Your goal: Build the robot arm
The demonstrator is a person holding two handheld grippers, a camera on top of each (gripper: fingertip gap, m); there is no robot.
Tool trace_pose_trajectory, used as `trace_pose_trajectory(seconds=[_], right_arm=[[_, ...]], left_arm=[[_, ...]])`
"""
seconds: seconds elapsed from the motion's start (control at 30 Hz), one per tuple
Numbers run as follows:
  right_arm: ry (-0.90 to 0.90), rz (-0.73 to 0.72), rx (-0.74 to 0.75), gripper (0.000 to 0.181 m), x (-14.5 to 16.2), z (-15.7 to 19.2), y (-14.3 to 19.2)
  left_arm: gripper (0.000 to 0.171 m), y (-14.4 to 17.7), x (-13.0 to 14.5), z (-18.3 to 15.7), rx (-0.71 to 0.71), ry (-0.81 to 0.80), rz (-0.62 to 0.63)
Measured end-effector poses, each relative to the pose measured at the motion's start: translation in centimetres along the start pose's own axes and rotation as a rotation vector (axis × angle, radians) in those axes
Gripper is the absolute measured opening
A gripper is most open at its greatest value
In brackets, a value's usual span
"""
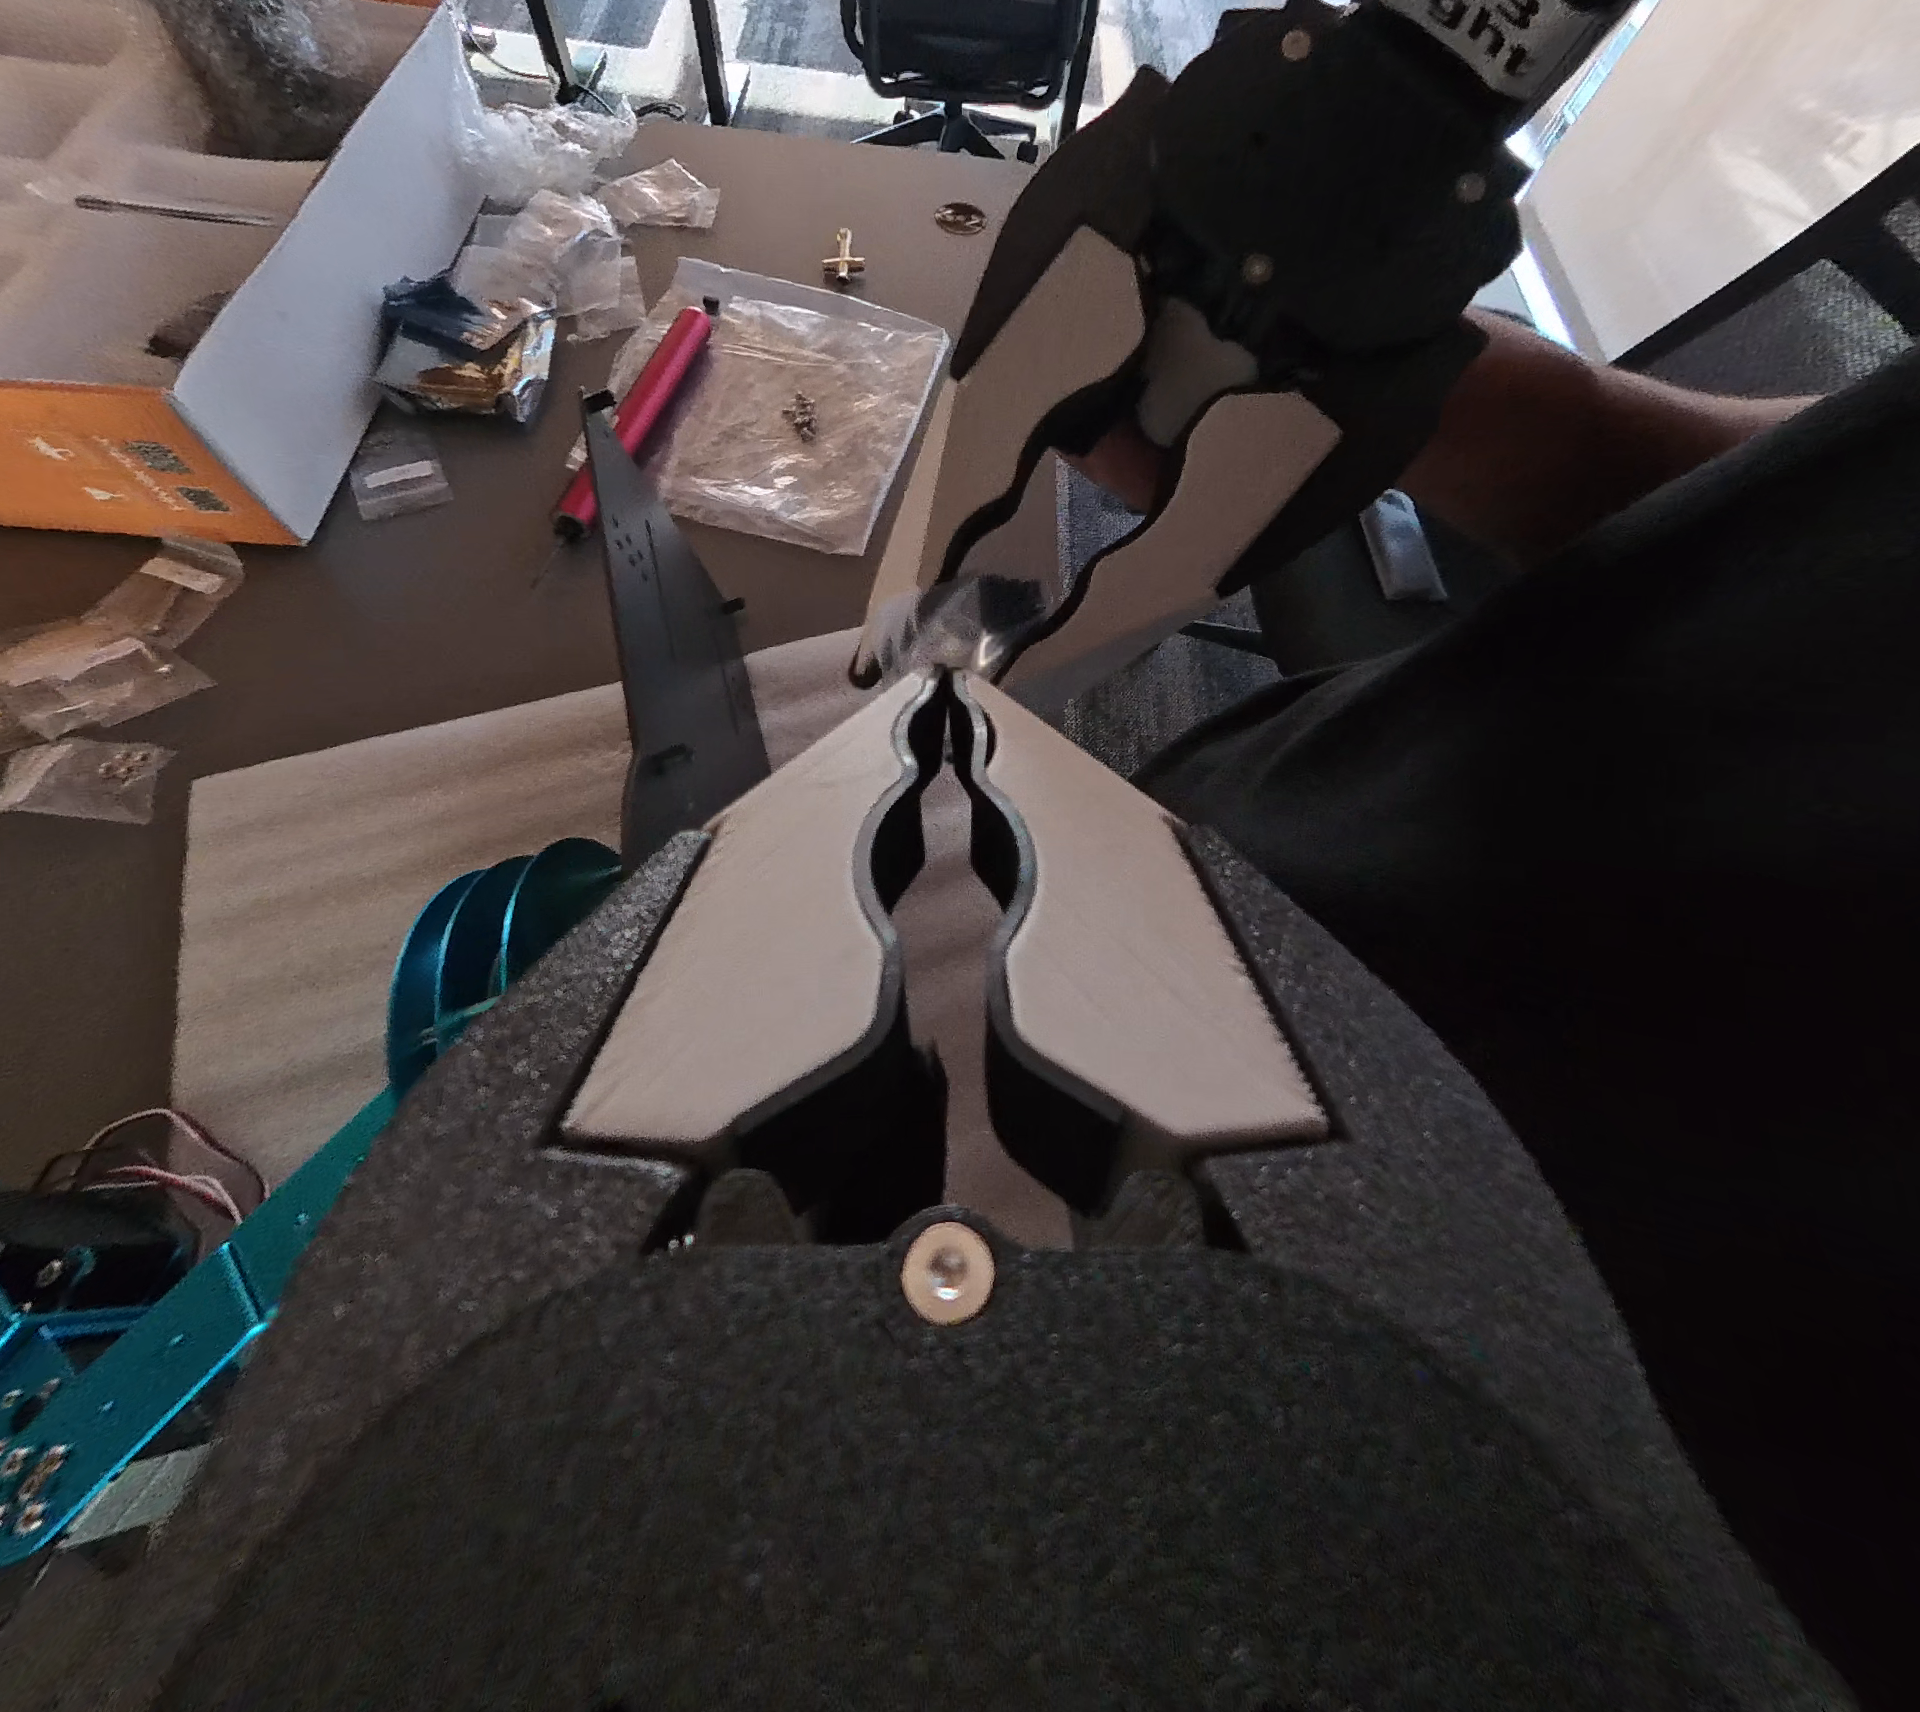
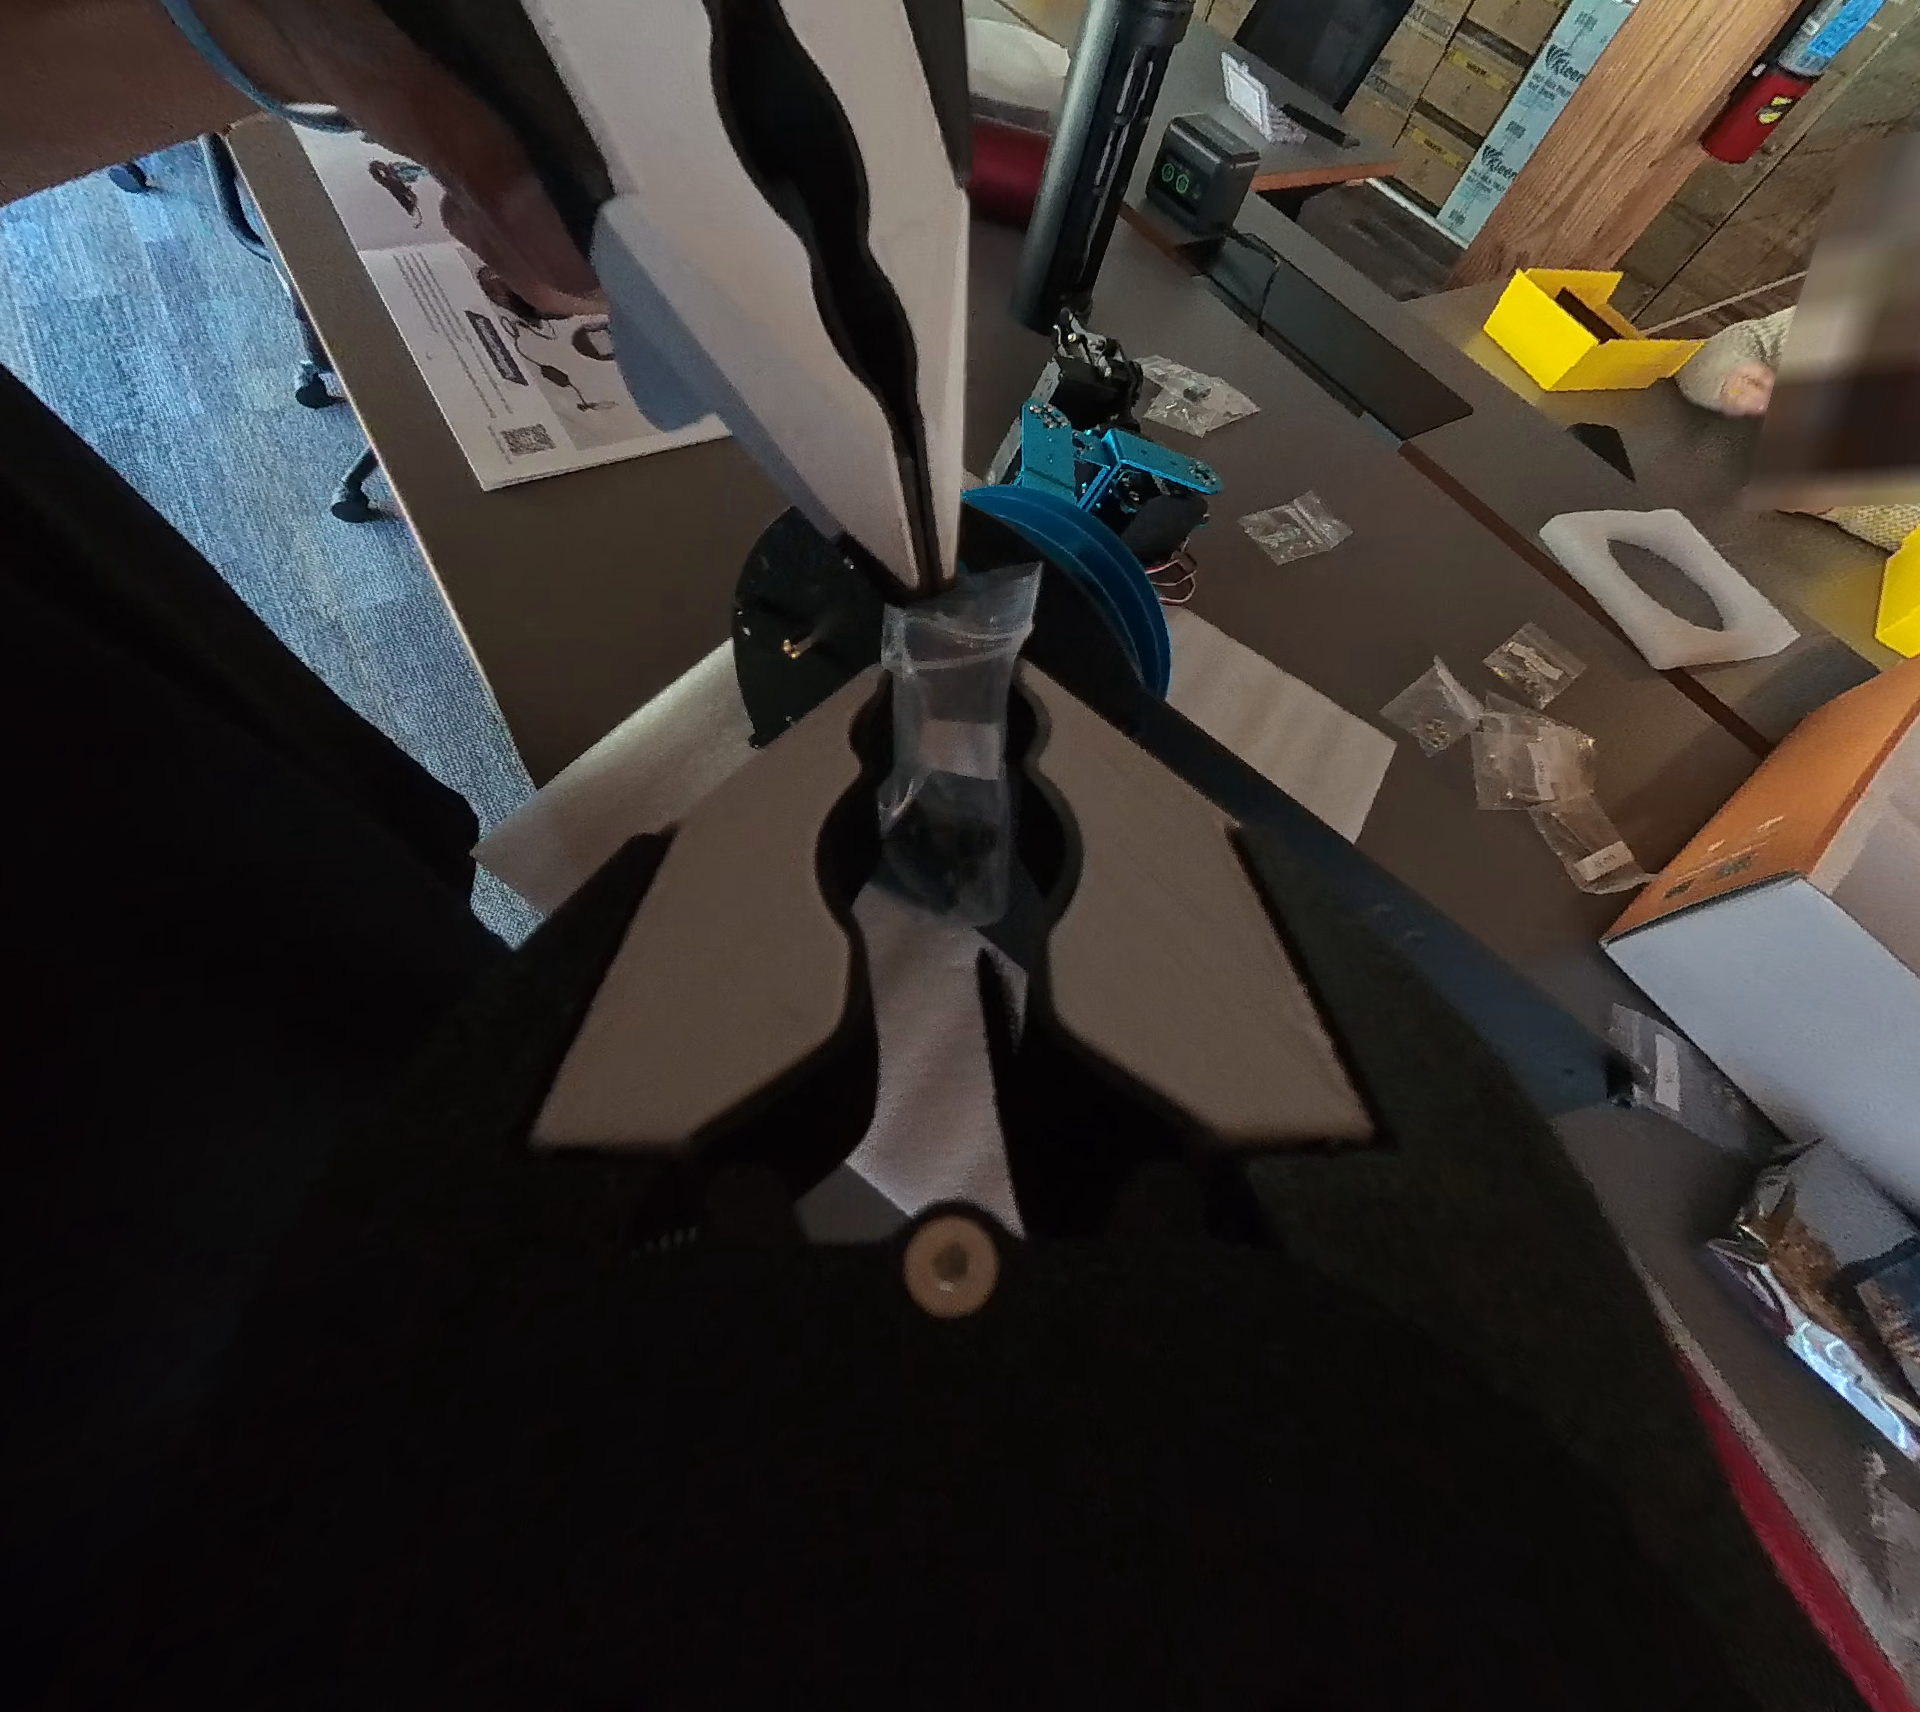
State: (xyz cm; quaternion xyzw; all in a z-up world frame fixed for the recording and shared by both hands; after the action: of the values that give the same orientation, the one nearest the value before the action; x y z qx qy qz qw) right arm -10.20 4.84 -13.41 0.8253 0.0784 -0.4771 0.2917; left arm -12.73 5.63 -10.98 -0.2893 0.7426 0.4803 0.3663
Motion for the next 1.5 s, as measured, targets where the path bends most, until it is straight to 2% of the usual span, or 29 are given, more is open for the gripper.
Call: trace_pose_trajectory(seconds=[0.13,0.2,0.27,0.33,0.37,0.63,0.67,0.7,0.73,0.8,0.83,0.87,1.0,1.1,1.23,1.37,1.43,1.5], right_arm=[[0.001,-0.002,0.016,0.019,-0.1,0.1,0.0],[0.002,-0.008,0.021,0.019,-0.4,0.2,-0.1],[0.001,-0.010,0.021,0.019,-0.5,0.3,-0.1],[0.011,-0.013,0.028,0.019,-0.6,0.4,-0.2],[0.011,-0.011,0.034,0.019,-0.5,0.4,-0.2],[-0.069,-0.085,0.042,0.018,-0.4,0.2,0.4],[-0.064,-0.098,0.040,0.018,-0.7,0.3,0.4],[-0.066,-0.106,0.035,0.018,-0.9,0.5,0.4],[-0.067,-0.109,0.026,0.018,-1.1,0.6,0.2],[-0.052,-0.106,0.024,0.018,-1.4,0.9,-0.1],[-0.045,-0.102,0.022,0.018,-1.4,1.1,-0.3],[-0.044,-0.098,0.024,0.018,-1.4,1.1,-0.4],[-0.065,-0.105,0.016,0.015,-1.2,1.4,-0.5],[-0.125,-0.101,-0.026,0.021,-0.5,1.6,-0.7],[-0.211,-0.185,-0.077,0.030,-1.3,1.2,0.5],[-0.301,-0.189,-0.172,0.039,-0.9,0.6,0.6],[-0.358,-0.276,-0.180,0.038,-1.2,0.2,0.8],[-0.451,-0.414,-0.198,0.025,-1.8,-0.1,1.5]], left_arm=[[0.000,0.3,-0.1,-0.1,0.014,0.040,-0.039],[0.014,0.5,-0.1,-0.5,0.050,0.056,-0.045],[0.019,0.5,0.1,-0.6,0.057,0.056,-0.038],[0.013,0.5,0.2,-0.5,0.058,0.058,-0.034],[0.000,0.5,0.2,-0.4,0.057,0.068,-0.039],[0.000,2.2,-0.4,0.8,0.082,0.163,-0.119],[0.006,2.3,-0.4,0.4,0.114,0.173,-0.123],[0.020,2.2,-0.3,0.0,0.145,0.179,-0.118],[0.023,2.0,-0.1,-0.4,0.170,0.178,-0.111],[0.021,1.4,0.4,-1.2,0.211,0.153,-0.086],[0.014,1.2,0.7,-1.3,0.208,0.136,-0.077],[0.000,1.1,0.8,-1.2,0.194,0.120,-0.073],[0.000,1.7,0.9,-0.5,0.172,0.110,-0.065],[0.000,2.3,1.1,0.2,0.178,0.126,-0.051],[0.000,2.8,1.0,0.7,0.163,0.086,-0.035],[0.000,3.4,0.0,0.4,0.198,0.094,-0.079],[0.000,3.5,-0.6,0.2,0.217,0.124,-0.122],[0.000,3.2,-1.3,0.3,0.208,0.160,-0.182]])
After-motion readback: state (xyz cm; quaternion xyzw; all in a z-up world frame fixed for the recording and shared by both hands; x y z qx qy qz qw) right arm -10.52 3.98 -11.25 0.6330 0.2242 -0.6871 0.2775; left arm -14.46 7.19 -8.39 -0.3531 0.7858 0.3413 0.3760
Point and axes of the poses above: each gripper's, where its closed fingertips meet, y back along the fingers, x out of its underside, z = x × y across the jaws, the point moved 2 cm from there along y, back along the fingers, and after that the axes turned 12 degrees about y, right-handed, at the moved point
